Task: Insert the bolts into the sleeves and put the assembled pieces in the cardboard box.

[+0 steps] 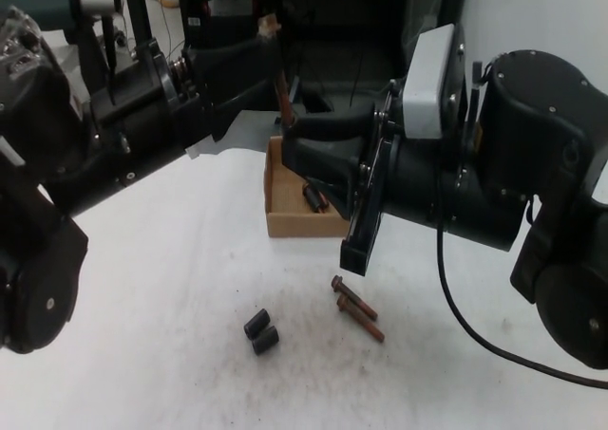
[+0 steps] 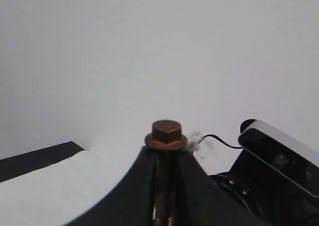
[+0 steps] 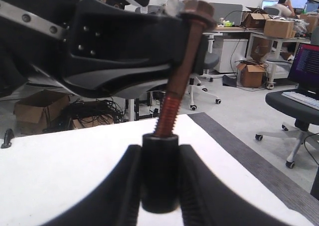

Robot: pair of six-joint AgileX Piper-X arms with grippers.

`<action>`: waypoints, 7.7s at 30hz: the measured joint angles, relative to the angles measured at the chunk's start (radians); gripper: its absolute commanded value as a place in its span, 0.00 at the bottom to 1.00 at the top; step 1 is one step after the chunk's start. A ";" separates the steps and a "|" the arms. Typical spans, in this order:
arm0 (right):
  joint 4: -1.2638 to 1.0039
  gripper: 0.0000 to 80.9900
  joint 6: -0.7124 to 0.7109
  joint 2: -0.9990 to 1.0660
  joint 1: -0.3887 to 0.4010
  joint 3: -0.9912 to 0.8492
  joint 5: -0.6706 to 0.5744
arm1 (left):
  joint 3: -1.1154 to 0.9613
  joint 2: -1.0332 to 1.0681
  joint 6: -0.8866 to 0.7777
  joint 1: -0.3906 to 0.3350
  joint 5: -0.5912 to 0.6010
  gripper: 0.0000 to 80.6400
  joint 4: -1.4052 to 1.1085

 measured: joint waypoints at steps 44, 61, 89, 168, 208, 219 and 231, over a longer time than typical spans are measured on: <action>-0.023 0.01 0.000 0.000 0.002 0.000 0.027 | -0.080 0.000 0.010 -0.069 0.052 0.63 0.173; -0.003 0.01 0.000 0.000 0.002 0.000 0.027 | -0.082 0.000 0.010 -0.070 0.052 0.63 0.129; -0.028 0.01 0.000 0.000 0.002 0.000 0.054 | -0.084 0.000 0.003 -0.070 0.052 0.60 0.129; -0.098 0.01 0.015 0.000 0.002 0.002 0.237 | -0.160 0.004 0.374 -0.067 0.089 0.60 0.346; 0.144 0.01 0.173 0.000 -0.001 -0.049 0.365 | -0.163 -0.271 0.725 -0.067 -0.825 0.00 1.178; 0.703 0.01 0.183 0.230 -0.134 -0.510 0.412 | -0.134 -0.271 0.735 -0.067 -0.892 0.00 1.290; 0.936 0.01 0.210 0.566 -0.196 -0.890 0.422 | -0.111 -0.271 0.735 -0.067 -0.892 0.00 1.295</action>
